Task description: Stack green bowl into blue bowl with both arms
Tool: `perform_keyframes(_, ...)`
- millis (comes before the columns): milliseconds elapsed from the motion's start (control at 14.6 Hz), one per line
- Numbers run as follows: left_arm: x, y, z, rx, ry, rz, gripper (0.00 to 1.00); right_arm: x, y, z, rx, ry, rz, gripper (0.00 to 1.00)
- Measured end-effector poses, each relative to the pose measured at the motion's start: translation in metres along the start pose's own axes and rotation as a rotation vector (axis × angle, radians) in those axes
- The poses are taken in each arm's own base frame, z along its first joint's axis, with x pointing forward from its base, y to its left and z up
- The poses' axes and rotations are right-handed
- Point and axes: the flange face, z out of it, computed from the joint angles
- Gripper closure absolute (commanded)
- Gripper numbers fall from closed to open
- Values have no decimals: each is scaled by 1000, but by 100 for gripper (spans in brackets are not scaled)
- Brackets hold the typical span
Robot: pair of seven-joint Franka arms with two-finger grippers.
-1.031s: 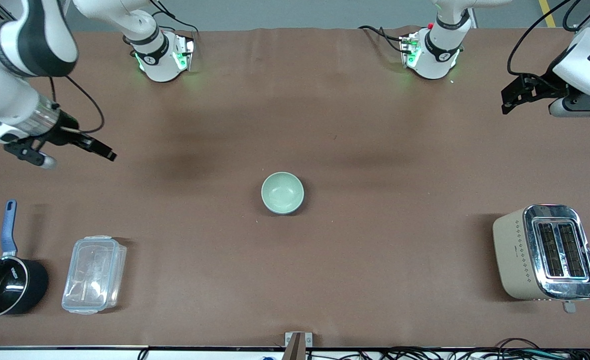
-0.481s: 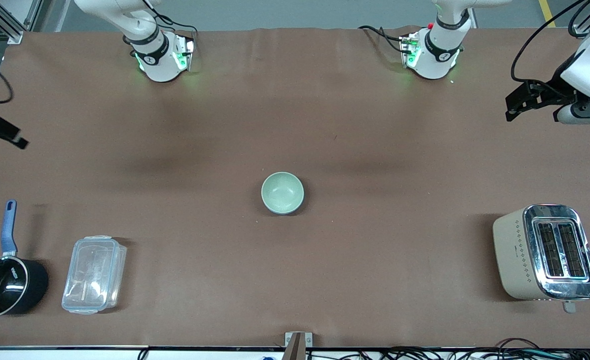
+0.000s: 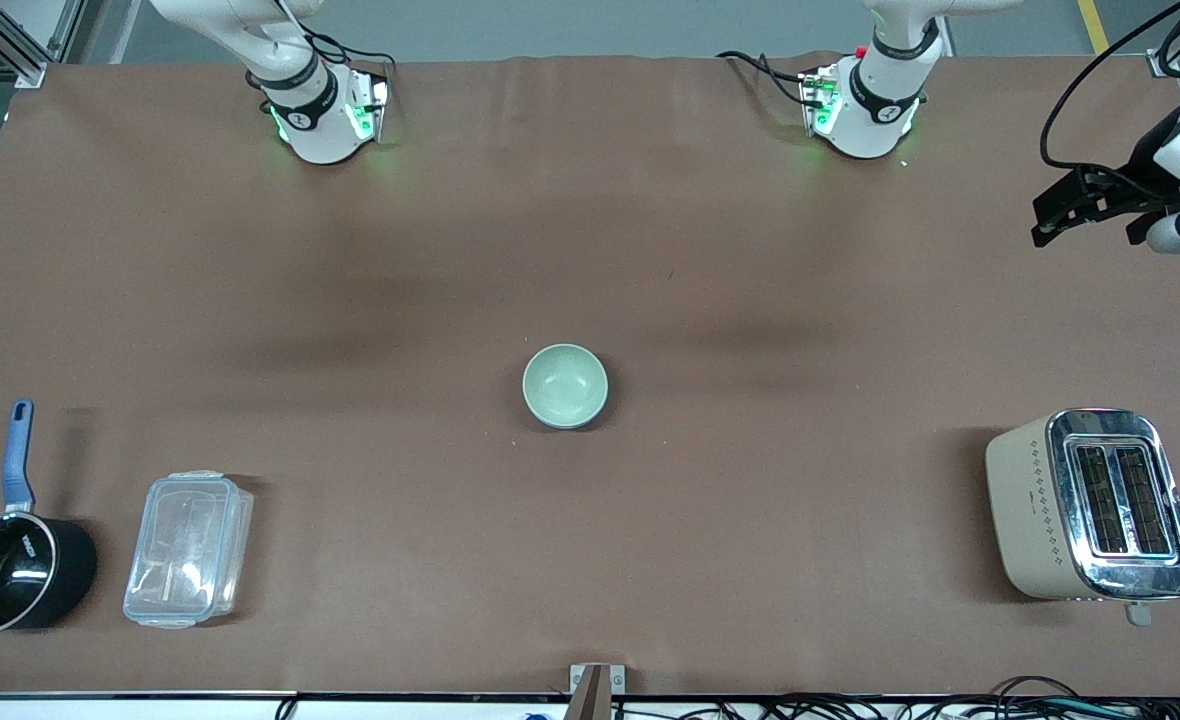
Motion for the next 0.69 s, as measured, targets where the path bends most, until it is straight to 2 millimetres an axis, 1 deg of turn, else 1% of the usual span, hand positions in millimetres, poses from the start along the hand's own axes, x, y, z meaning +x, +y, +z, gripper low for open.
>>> perform_keyframes(206,-2,-4,-2,1,-14,-6,0,-3,-13,5,-34,-56,-10,0)
perform_keyframes(344,-5,-6,-11,1,-20,-12,0,-7,-17,4,-39,-68,-13,0)
perform_keyframes(481,-8,-7,-18,1,-19,-12,0,-14,-19,6,-38,-74,-15,0)
perform_keyframes(687,-8,-7,-19,1,-19,-12,0,-27,-27,9,-38,-42,-31,0)
